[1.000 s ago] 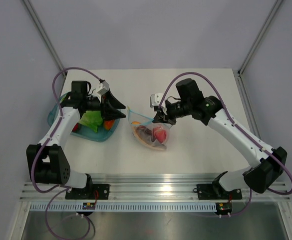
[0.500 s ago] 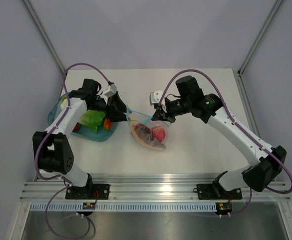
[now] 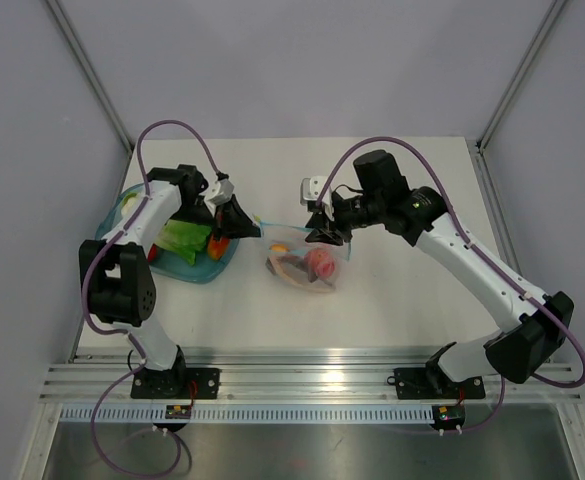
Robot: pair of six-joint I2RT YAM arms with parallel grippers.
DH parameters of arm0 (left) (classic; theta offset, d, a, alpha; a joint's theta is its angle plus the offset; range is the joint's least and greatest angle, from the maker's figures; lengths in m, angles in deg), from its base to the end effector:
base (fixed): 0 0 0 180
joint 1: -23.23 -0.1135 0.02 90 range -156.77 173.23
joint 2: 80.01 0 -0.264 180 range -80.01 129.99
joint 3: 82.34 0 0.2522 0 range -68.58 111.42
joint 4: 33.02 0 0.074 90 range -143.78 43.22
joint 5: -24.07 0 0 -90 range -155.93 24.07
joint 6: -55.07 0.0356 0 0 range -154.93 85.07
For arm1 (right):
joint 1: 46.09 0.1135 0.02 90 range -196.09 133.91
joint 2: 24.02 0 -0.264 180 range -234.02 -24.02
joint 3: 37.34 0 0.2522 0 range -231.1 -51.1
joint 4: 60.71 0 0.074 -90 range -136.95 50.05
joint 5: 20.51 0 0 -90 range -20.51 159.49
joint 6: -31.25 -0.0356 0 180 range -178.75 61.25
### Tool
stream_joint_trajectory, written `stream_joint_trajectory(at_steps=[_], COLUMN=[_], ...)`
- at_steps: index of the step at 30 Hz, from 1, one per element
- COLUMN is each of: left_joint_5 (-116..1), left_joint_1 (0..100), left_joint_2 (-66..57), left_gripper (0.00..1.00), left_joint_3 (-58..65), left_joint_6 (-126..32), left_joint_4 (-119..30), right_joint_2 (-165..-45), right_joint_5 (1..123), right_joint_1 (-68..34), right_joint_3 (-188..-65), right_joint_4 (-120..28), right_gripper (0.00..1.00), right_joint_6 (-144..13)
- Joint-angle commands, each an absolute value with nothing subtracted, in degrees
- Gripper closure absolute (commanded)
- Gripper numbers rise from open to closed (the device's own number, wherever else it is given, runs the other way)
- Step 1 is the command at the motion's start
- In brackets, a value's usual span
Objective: Place the food in the zip-top bag and seal the zipper
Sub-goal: Zip the zipper food storage bag at the center of the board.
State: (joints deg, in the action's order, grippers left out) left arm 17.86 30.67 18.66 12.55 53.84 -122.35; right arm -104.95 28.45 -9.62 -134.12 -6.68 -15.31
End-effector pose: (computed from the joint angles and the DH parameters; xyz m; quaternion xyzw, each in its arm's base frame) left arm 0.3001 -0.0749 0.2801 0.5418 0.5104 -0.5195 0.4197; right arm 0.2276 0.1973 0.3807 -0.6584 0.5474 0.2898 0.4276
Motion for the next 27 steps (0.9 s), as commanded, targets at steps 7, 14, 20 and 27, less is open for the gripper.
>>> stream_joint_trajectory(at_steps=[7, 14, 20, 27], left_joint_5=[27.9, 25.1, 23.7, -5.5], left_joint_1=[29.9, 30.3, 30.4, 37.7], left_joint_2=[14.6, 14.4, 14.6, 10.3], left_gripper=[1.0, 1.0, 1.0, 1.0], left_joint_3=[17.0, 23.4, 28.3, 25.8], left_joint_6=[55.9, 49.4, 44.6, -15.7], left_joint_4=[-135.5, -135.5, -135.5, -92.2], right_joint_2=[-102.6, -103.4, -112.7, -116.1], right_joint_5=[31.3, 39.5, 41.9, 46.5], right_joint_1=[-10.3, -10.3, -9.5, -6.5], right_joint_3=[-136.2, -141.0, -159.9, -166.6], right_joint_4=[-11.9, -22.4, -10.5, -8.3], right_gripper=[0.52, 0.46, 0.63, 0.55], right_joint_6=[-21.2, -44.4, -53.6, -55.8])
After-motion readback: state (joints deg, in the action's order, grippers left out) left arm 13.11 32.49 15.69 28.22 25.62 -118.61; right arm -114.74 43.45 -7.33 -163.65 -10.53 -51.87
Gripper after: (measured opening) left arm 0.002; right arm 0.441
